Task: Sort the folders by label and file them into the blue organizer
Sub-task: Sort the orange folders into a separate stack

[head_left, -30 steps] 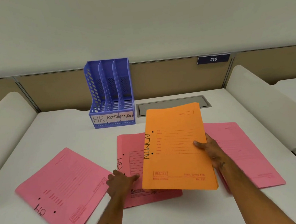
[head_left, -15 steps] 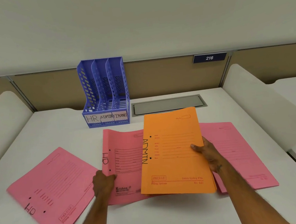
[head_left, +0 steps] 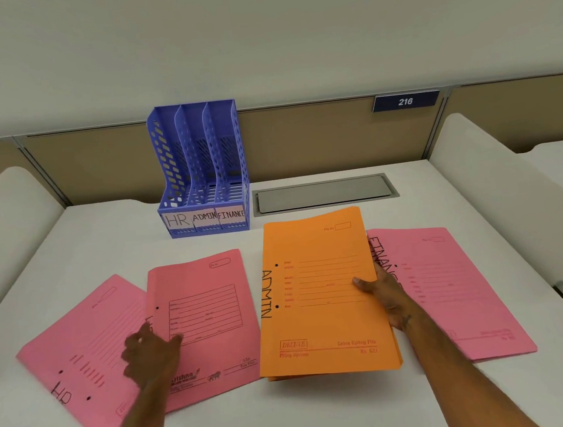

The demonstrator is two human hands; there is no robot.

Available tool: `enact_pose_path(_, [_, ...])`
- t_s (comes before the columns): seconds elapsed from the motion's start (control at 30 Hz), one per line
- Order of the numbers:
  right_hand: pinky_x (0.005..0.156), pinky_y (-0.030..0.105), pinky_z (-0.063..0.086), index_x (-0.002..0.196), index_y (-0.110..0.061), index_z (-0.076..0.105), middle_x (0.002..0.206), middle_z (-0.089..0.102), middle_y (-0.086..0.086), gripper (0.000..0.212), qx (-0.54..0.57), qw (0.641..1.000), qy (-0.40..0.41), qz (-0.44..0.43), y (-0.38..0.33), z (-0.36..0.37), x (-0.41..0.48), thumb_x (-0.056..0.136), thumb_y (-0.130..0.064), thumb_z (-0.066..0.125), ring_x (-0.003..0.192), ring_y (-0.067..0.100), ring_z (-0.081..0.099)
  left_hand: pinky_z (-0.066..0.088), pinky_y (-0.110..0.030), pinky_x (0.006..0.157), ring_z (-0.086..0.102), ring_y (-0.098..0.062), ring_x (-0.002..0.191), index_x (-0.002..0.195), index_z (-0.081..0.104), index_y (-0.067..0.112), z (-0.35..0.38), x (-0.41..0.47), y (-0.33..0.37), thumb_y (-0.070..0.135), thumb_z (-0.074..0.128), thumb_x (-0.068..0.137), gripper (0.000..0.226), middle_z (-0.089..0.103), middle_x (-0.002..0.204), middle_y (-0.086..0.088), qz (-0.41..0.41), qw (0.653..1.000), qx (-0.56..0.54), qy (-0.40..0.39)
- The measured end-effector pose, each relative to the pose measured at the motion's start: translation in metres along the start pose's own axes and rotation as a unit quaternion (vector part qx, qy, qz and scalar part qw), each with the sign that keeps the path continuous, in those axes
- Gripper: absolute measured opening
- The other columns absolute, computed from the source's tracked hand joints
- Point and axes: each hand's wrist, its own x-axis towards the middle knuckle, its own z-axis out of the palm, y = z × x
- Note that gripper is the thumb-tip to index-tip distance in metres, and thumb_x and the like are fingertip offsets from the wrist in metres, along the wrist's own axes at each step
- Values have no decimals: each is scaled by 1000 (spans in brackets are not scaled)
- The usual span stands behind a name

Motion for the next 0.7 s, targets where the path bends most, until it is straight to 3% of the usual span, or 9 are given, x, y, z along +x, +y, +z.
enact_pose_path(0.03, [78,52,58,133,-24,50,120,67,11,56,-2,1000,-3,1,0,1,0,83,-14,73,103,33,68,39,-60,103,44,-43,126,140,44,11,3,-8,16,41,75,82,73,46,139,-22,52,998,-33,-4])
enact_pose_path(0.1, [81,54,57,128,-28,51,121,66,11,51,-1,1000,-7,3,1,3,2,84,-12,71,105,34,67,42,-54,104,51,-35,123,141,44,14,16,-28,49,49,63,89,66,51,140,-18,138,974,-156,-92])
enact_pose_path(0.2, [82,54,56,130,-26,50,122,65,12,51,2,1000,-4,11,2,2,3,86,-10,70,106,34,66,47,-51,100,56,-27,122,142,46,28,34,-67,95,69,44,90,66,55,140,-7,117,892,-296,-320])
enact_pose_path(0.27, [76,49,59,131,-25,49,121,66,11,51,3,1000,-2,14,2,-1,3,86,-10,69,105,33,66,51,-46,91,64,-20,114,130,57,42,41,-83,113,83,41,81,66,67,128,4,93,844,-337,-408])
enact_pose_path(0.4, [69,43,60,137,-20,46,120,66,11,57,-15,999,11,26,6,-16,6,86,-10,70,103,32,67,44,-49,105,54,-28,128,153,30,25,62,-89,122,66,55,86,82,50,147,-6,44,864,-323,-385])
enact_pose_path(0.5, [72,45,59,137,-22,46,121,67,11,59,-10,999,12,31,12,-25,12,85,-11,71,104,33,67,52,-52,98,69,-25,107,138,52,20,74,-90,125,57,57,88,62,69,125,-7,51,844,-344,-408])
enact_pose_path(0.57, [70,42,59,136,-20,47,121,67,11,58,-28,999,23,24,14,-25,16,84,-11,72,102,30,68,56,-51,92,73,-23,97,128,61,23,78,-94,129,48,53,96,42,74,112,-3,74,851,-339,-393])
enact_pose_path(0.63, [71,38,59,133,-17,51,123,66,11,55,-74,996,51,4,17,-26,22,83,-12,74,100,25,67,56,-50,91,72,-25,97,127,60,22,86,-97,134,42,51,99,35,73,114,-4,75,864,-339,-366])
enact_pose_path(0.7, [83,43,57,132,-15,51,125,64,11,54,-155,984,88,-18,19,-27,28,83,-17,75,104,26,64,54,-50,94,69,-26,102,131,56,21,94,-99,137,38,50,101,35,69,120,-6,72,877,-332,-340])
